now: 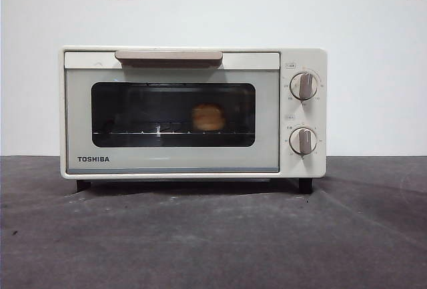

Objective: The left arm flap open the oven, the right arm pick bread and place it into oven, the left arm flap close the oven

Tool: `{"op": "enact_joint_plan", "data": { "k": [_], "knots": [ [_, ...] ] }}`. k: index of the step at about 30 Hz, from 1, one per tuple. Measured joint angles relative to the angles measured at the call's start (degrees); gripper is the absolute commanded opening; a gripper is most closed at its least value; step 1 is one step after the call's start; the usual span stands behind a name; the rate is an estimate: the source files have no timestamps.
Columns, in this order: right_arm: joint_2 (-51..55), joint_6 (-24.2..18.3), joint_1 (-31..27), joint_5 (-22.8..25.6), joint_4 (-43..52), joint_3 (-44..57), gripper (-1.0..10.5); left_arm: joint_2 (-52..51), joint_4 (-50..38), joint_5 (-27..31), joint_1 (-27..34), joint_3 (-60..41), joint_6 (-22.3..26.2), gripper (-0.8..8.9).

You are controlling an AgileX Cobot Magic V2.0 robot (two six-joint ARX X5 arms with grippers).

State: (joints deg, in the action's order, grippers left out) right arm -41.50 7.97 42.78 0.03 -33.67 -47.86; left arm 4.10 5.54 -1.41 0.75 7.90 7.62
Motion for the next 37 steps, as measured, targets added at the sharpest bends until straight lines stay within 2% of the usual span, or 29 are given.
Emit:
{"op": "enact_joint_plan", "data": {
  "k": [9,18,37],
  "knots": [
    [0.0,0.0,0.0,0.0,0.0,0.0,0.1,-3.8,0.7,0.0,0.0,-5.8,0.0,0.16],
    [0.0,0.0,0.0,0.0,0.1,0.0,0.1,-3.8,4.9,0.0,0.0,-6.0,0.3,0.16],
    [0.0,0.0,0.0,0.0,0.5,0.0,0.1,-3.8,4.9,0.0,0.0,-6.0,0.4,0.16]
  ]
}}
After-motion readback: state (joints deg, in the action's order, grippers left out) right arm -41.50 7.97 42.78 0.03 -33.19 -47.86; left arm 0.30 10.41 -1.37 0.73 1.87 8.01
